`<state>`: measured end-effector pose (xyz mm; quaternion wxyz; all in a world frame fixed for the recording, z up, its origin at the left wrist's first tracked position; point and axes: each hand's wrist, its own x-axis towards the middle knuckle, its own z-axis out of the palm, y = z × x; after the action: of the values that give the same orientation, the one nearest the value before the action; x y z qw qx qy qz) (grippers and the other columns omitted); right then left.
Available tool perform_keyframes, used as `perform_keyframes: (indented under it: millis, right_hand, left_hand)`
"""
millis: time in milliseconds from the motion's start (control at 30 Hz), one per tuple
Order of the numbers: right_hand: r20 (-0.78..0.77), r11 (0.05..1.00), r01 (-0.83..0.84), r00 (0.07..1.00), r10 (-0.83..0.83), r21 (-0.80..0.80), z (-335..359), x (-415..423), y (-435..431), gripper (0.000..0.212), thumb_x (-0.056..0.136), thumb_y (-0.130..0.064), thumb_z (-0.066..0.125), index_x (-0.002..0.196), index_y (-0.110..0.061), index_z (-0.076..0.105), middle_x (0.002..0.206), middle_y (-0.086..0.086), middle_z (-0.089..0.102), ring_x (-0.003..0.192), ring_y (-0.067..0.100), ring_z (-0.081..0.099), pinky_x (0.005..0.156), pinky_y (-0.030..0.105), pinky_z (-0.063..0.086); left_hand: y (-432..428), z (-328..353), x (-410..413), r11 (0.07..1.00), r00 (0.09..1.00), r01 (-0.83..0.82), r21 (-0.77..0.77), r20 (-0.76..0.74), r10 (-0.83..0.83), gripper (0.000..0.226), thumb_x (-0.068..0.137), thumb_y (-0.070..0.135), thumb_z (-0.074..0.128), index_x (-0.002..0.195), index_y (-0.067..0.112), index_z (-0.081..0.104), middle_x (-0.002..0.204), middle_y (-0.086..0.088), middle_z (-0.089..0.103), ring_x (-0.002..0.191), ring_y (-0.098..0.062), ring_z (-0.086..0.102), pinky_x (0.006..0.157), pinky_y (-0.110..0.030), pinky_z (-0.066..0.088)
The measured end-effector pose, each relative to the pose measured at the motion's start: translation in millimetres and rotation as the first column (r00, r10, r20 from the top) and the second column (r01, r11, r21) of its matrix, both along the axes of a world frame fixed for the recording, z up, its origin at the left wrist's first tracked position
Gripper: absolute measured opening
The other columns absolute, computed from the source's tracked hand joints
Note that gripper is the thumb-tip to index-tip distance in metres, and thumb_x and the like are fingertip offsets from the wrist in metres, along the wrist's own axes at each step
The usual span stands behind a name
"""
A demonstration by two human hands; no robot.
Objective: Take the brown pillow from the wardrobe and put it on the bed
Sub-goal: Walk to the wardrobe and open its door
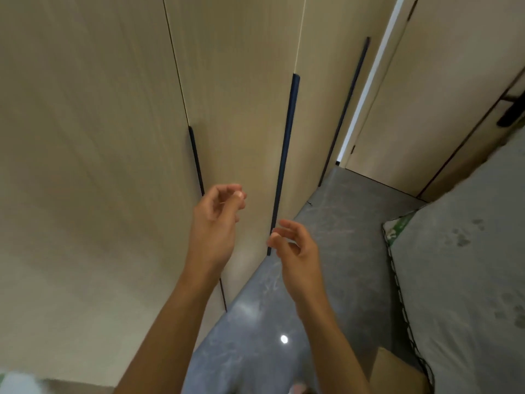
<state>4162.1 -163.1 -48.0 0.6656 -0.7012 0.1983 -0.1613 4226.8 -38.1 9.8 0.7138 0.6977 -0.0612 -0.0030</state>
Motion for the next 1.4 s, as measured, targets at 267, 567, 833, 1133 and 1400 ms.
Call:
perform_keyframes:
  millis: [267, 567, 833, 1133, 1400]
  right_hand:
    - [0.000, 0.946, -0.316, 0.949, 0.317, 0.071, -6.3, 114.5, -70.4, 0.027, 0.097, -0.021, 0.070, 0.122, -0.033, 0.068, 0.112, -0.013, 0.074, 0.106, 0.005, 0.070, 0.084, 0.017, 0.050]
    - [0.086, 0.811, -0.560, 0.828, 0.554, 0.168, 14.3, 211.5, -107.6, 0.022, 0.097, -0.010, 0.069, 0.112, -0.026, 0.070, 0.107, -0.003, 0.076, 0.111, 0.023, 0.071, 0.103, 0.040, 0.053]
    - [0.130, 0.668, -0.741, 0.670, 0.731, 0.062, 21.6, 250.7, -87.6, 0.025, 0.097, -0.014, 0.071, 0.117, -0.029, 0.068, 0.111, -0.006, 0.074, 0.099, -0.001, 0.069, 0.081, 0.007, 0.048]
    - [0.141, 0.434, -0.900, 0.433, 0.890, 0.021, 30.6, 315.4, -82.5, 0.027, 0.097, -0.012, 0.070, 0.118, -0.029, 0.069, 0.112, -0.005, 0.075, 0.099, 0.001, 0.071, 0.090, 0.023, 0.050]
    - [0.177, 0.190, -0.979, 0.175, 0.968, -0.071, 45.5, 336.8, -93.2, 0.020, 0.102, -0.025, 0.064, 0.118, -0.036, 0.067, 0.113, -0.011, 0.075, 0.104, 0.006, 0.072, 0.092, 0.026, 0.052]
  left_hand:
    - [-66.5, 3.1, 74.8, 0.944, 0.945, -0.325, 0.051, 0.005, 0.326, 0.012, 0.103, 0.020, 0.060, 0.114, 0.020, 0.065, 0.120, -0.011, 0.073, 0.113, -0.025, 0.069, 0.101, -0.041, 0.055]
    - [-79.1, 26.8, 119.9, 0.693, 0.708, -0.706, 0.145, 0.110, 0.698, 0.026, 0.101, 0.028, 0.061, 0.126, 0.022, 0.065, 0.123, 0.009, 0.067, 0.111, 0.008, 0.060, 0.087, -0.008, 0.047]
    - [-85.7, 14.0, 155.7, 0.510, 0.555, -0.826, 0.238, 0.188, 0.810, 0.049, 0.100, 0.033, 0.061, 0.147, 0.024, 0.052, 0.141, 0.011, 0.049, 0.129, -0.006, 0.052, 0.102, -0.020, 0.044]
    - [-107.7, 8.3, 179.6, 0.295, 0.349, -0.913, 0.282, 0.163, 0.923, 0.046, 0.099, 0.033, 0.062, 0.143, 0.025, 0.053, 0.136, 0.014, 0.055, 0.125, -0.003, 0.053, 0.088, -0.003, 0.035]
    - [-127.3, 19.9, 183.2, 0.162, 0.211, -0.924, 0.346, 0.109, 0.971, 0.045, 0.100, 0.028, 0.062, 0.142, 0.014, 0.055, 0.139, 0.000, 0.059, 0.129, -0.014, 0.055, 0.110, -0.036, 0.046]
